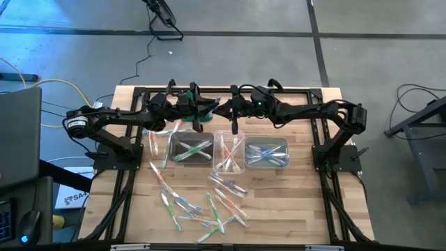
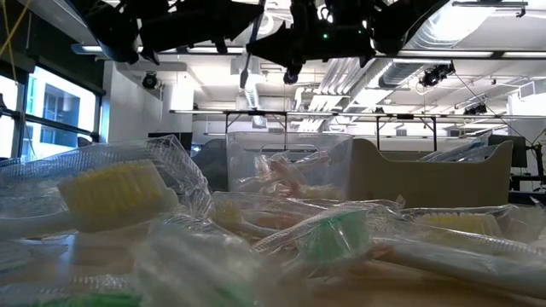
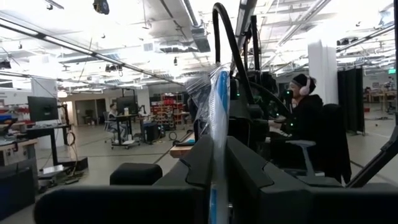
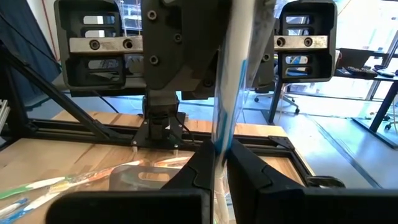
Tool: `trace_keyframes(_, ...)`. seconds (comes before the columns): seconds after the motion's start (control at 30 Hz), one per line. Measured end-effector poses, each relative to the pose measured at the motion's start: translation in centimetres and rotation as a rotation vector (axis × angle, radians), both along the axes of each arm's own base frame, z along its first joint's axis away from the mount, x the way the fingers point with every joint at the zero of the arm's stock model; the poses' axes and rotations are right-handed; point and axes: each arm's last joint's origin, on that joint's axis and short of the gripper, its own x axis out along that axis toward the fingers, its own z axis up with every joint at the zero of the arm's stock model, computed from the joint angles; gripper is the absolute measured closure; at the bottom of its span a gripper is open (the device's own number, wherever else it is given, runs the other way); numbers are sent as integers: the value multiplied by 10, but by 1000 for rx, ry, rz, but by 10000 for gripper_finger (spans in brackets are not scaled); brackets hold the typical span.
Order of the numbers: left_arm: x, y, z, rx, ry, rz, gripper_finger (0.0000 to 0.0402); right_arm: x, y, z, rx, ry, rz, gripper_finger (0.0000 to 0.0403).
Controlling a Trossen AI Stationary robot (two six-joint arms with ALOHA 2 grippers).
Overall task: Pick & Place Toothbrushes
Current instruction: Put the blue toothbrush into the gray bin
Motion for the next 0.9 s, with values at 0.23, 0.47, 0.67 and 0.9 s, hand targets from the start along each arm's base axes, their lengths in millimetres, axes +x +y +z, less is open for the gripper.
trace_keyframes(0.23, 1, 2, -3, -40, 30, 42, 323, 0, 0, -1, 2, 9, -7, 388)
trace_keyframes(0.47, 2, 2, -5, -22, 53, 55, 258, 0, 0, -1, 0, 7, -16, 388)
trace_keyframes(0.67, 2, 2, -5, -18, 55, 55, 247, 0, 0, -1, 0, 8, -17, 388)
trace_keyframes(0.9, 2, 2, -6, -24, 59, 52, 246, 0, 0, -1, 1, 8, -21, 388)
